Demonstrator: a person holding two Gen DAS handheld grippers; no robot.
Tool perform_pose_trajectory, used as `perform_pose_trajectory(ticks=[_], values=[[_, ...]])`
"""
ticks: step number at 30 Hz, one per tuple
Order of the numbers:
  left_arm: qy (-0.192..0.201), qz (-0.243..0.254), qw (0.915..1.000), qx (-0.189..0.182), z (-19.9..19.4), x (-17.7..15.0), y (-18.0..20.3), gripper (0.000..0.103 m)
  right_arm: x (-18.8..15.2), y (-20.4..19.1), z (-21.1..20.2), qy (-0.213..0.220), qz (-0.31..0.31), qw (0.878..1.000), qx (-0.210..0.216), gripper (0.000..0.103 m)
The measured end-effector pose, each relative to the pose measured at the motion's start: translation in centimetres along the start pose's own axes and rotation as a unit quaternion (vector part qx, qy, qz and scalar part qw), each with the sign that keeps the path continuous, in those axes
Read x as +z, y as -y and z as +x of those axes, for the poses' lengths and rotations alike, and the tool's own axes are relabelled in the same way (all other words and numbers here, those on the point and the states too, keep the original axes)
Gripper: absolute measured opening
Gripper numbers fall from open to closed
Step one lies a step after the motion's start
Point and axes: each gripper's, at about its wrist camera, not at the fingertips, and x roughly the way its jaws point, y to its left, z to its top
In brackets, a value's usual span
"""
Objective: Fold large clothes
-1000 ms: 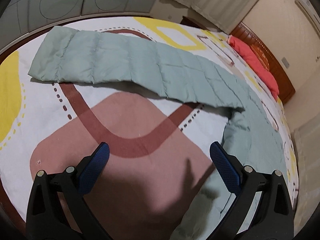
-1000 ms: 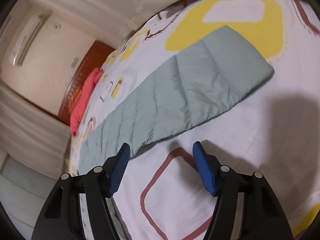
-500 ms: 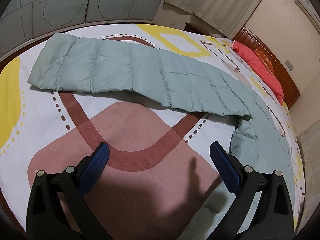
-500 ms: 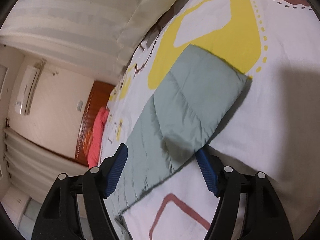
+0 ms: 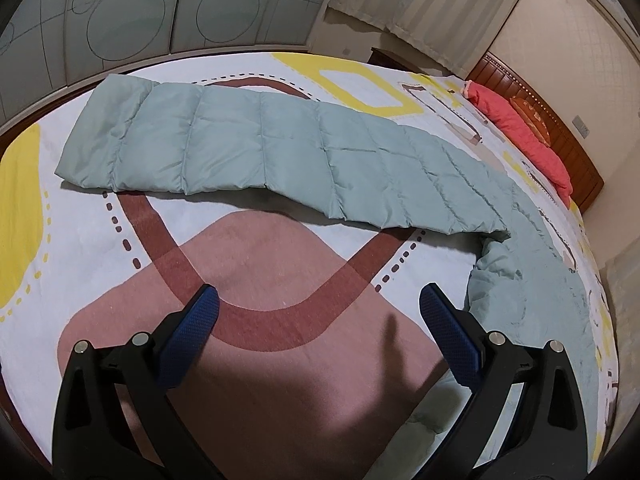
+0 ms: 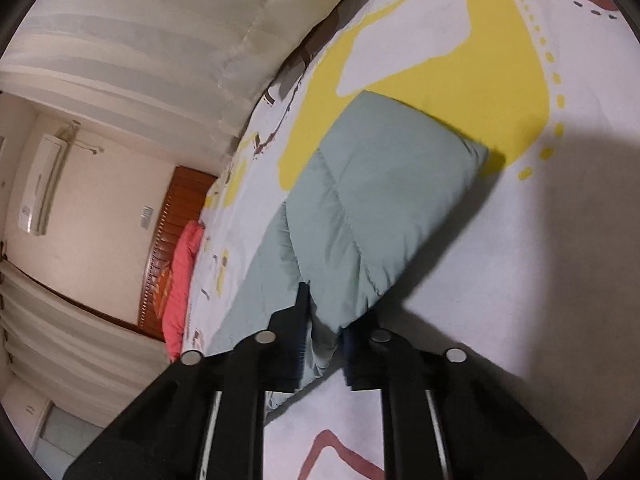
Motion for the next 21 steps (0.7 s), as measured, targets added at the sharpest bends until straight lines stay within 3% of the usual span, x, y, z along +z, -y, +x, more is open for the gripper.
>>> perform_pose_trajectory(ticks=[4,10,15,21], values=[[0.008,0.003,0.9997,0.022,0.0,0.5,0.0,0.100,-0.7,-3.1,-1.0,0.010,-0.066,0.998,-0.001,0.011],[0.007,0.002,0.9987,0.051,0.8,1.5,-1.0,0.100,-3.6,-11.2,-1.4,-0.001,-0.194,0.981,0.021,0.010],[0.012,0.015,0.9976,0.067,1.3,2.1,-1.4,0.100,-9.0,-18.9,-0.3,-0.036,-0.303,0.951,0.053,0.010],[0.012,0.026,0.9968,0.074,2.0,2.2,-1.4,0.100,-17.1,-25.0,1.2,-0.102,-0.373,0.917,0.095,0.010]])
